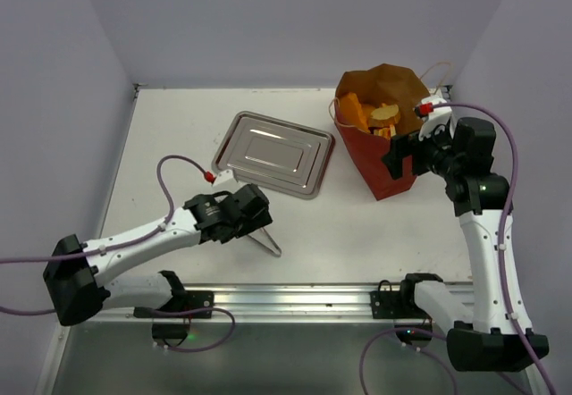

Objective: Take the fake bread out of the paper bag

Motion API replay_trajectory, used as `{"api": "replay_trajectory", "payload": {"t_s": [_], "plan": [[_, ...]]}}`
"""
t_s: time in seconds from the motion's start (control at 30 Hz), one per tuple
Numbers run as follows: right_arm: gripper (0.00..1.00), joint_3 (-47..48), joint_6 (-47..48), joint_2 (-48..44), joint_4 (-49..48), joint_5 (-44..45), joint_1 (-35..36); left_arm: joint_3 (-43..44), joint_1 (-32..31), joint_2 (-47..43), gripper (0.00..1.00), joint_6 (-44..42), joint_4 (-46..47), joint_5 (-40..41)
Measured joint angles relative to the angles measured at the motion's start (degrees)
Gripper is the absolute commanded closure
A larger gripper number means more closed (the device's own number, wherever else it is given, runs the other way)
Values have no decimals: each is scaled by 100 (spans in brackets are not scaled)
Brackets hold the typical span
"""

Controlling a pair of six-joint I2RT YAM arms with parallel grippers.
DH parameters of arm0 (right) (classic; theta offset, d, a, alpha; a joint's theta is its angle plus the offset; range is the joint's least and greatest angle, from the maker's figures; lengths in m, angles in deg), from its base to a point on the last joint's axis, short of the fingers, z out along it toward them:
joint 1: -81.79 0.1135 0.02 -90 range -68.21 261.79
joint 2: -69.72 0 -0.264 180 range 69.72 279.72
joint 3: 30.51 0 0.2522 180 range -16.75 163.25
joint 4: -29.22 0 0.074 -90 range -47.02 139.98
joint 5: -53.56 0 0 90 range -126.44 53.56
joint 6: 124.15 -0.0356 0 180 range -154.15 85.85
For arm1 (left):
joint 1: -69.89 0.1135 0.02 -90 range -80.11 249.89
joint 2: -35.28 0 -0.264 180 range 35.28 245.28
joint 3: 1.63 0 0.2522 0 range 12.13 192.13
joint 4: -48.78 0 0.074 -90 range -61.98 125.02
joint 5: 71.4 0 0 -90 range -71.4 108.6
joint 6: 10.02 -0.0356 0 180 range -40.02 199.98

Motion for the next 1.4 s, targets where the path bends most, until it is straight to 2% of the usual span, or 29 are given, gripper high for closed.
{"api": "replay_trajectory", "payload": {"t_s": [0.17, 0.37, 0.53, 0.9, 1.3, 1.4], "plan": [[1, -120, -114, -52, -118, -227, -197, 800, -474, 1126, 1, 1488, -1054, 267], [1, -179, -192, -55, -160, -444, -315, 898, -588, 1880, 1, 2264, -1217, 326], [1, -184, -221, -55, -184, -479, -334, 957, -518, 2328, 1, 2433, -1185, 396], [1, -184, -256, -55, -186, -605, -367, 946, 273, 2767, 8, 2103, -518, 431], [1, -184, -299, -59, -184, -608, -496, 616, 470, 2935, 38, 1746, -238, 380], [1, -184, -302, -59, -181, -605, -529, 553, 468, 2894, 57, 1648, -181, 415]]}}
